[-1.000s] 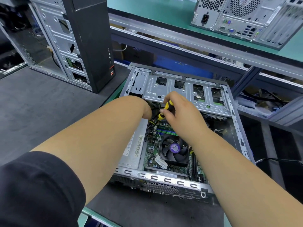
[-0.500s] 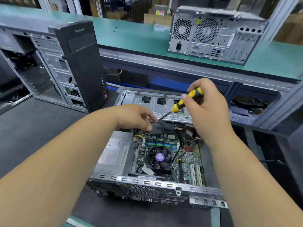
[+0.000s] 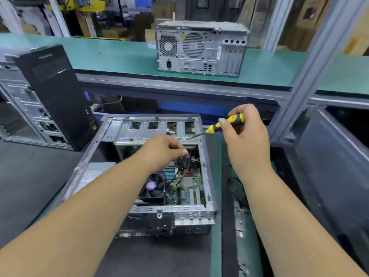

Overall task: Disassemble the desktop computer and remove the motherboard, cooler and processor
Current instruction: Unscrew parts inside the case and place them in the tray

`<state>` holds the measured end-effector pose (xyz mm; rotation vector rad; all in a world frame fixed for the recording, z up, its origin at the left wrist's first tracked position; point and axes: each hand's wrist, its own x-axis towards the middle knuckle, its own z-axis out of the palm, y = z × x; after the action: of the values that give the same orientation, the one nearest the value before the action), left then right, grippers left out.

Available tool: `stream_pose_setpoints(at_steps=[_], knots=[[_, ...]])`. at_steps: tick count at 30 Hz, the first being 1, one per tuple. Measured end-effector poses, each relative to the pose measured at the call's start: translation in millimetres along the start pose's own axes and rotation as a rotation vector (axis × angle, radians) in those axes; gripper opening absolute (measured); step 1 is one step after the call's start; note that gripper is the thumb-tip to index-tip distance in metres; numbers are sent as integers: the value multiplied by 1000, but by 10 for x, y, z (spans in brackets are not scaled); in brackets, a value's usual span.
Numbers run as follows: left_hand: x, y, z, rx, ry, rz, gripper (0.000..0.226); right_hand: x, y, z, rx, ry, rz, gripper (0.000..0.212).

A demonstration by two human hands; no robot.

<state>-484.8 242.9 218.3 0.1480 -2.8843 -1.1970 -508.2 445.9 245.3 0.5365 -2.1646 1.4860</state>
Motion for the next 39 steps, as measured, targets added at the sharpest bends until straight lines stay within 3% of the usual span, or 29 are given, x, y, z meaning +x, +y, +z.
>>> stream_pose_setpoints(at_steps=[7, 12, 17, 28, 34, 39], knots=[[-157, 732, 910, 70, -183, 198, 9, -257, 278, -808, -163, 120, 68, 14], [-302, 955, 1478, 143, -340, 242, 11, -413, 366, -1214, -193, 146, 105, 15], [-336, 992, 1685, 178, -336, 246, 18, -578, 462, -1323, -204, 135, 131, 17], [-350, 663, 908, 61, 24, 343, 15, -577, 305, -841, -21, 104, 148, 20], [-357, 40, 273, 9, 135, 117, 15, -552, 180, -371, 75, 29, 169, 21], [-340, -504, -151, 193, 13, -51, 12, -575, 142, 67, 31, -70, 197, 18]])
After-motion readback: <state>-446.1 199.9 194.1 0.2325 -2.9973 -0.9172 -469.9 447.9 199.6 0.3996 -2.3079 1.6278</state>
